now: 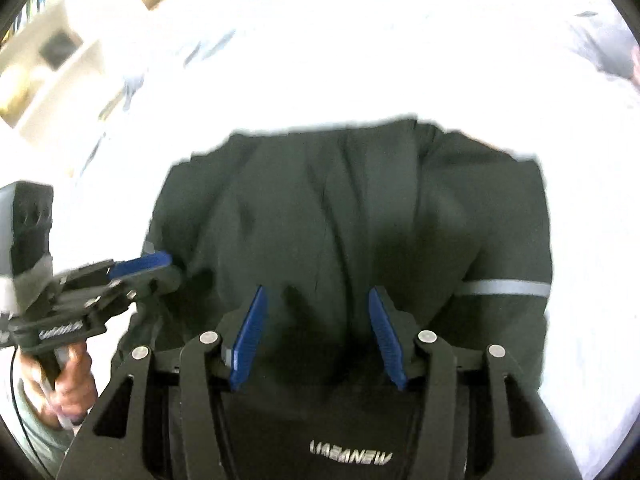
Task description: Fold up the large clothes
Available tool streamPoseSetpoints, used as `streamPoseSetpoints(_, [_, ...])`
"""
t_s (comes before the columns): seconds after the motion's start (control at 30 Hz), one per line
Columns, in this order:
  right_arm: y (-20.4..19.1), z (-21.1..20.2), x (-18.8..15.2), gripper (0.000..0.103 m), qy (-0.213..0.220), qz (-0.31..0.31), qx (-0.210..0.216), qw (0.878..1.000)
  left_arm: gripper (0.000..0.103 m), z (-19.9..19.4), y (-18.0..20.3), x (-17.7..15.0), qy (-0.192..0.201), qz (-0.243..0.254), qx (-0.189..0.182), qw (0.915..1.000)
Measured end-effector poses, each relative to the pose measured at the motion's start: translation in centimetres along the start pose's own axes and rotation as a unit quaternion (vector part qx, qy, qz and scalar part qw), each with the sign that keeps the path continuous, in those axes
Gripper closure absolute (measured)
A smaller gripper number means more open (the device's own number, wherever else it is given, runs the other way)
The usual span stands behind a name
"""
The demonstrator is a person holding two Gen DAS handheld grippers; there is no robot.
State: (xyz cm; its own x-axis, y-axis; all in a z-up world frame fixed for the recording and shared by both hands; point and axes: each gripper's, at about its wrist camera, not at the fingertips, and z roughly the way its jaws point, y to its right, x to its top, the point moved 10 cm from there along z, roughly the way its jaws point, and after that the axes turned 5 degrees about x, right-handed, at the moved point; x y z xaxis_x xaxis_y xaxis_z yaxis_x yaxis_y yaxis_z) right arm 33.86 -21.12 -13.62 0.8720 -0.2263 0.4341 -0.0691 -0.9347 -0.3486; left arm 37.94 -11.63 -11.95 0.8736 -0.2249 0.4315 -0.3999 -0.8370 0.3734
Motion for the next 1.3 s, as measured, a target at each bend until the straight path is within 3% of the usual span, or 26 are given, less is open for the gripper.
streamPoseSetpoints(0.1, [1.1,1.7,2.1,0.046,0.001,0.006,-0.024,1.0,0.057,-0.3,0.0,2.5,0.018,-0.023,-0.019,0.9994])
streamPoseSetpoints(0.17, [2.5,3.9,2.0,0.047,-0.014,0.028,-0.032,0.999,0.057,1.8,-1.0,3.1,-0.005,-0.043,-0.022,0.9988])
streamPoseSetpoints(0.23, [5.1,6.1,0.9,0.049,-0.037,0.059,-0.045,0.997,0.057,4.4,-2.6,2.8,-0.031,-0.059,0.004,0.9978])
streamPoseSetpoints(0.37, [6.7,8.0,-0.5,0.053,-0.043,0.098,-0.013,0.994,0.06,7.5,-5.1,1.6,-0.04,-0.094,0.0,0.9948])
streamPoseSetpoints(0.53, [6.6,6.7,-0.6,0.052,-0.045,0.113,0.014,0.992,0.065,6.8,-5.1,0.7,-0.031,-0.123,-0.031,0.9914])
streamPoseSetpoints(0.7, [4.6,2.1,-2.2,0.045,-0.018,0.119,0.039,0.992,0.062,3.0,-3.0,0.3,-0.008,-0.091,-0.021,0.9956])
streamPoseSetpoints(0.83, [2.0,1.0,-4.7,0.044,-0.014,0.103,0.035,0.994,0.053,0.9,0.1,-1.6,0.003,-0.075,-0.049,0.996])
streamPoseSetpoints(0.9, [1.2,1.8,-5.7,0.044,-0.027,0.084,0.012,0.996,0.053,1.3,1.6,-2.9,-0.002,-0.058,-0.048,0.9972])
streamPoseSetpoints(1.0, [1.0,3.6,-7.8,0.044,-0.045,0.06,-0.011,0.997,0.053,4.8,2.1,-5.9,-0.041,-0.016,0.018,0.9989])
streamPoseSetpoints(1.07, [1.2,5.4,-8.7,0.044,-0.05,0.042,-0.035,0.997,0.053,6.9,1.7,-7.1,-0.053,-0.006,0.039,0.9978])
streamPoseSetpoints(1.3, [0.7,4.7,-9.7,0.044,0.001,0.019,-0.044,0.999,0.053,6.8,2.0,-8.0,-0.004,0.009,0.019,0.9998])
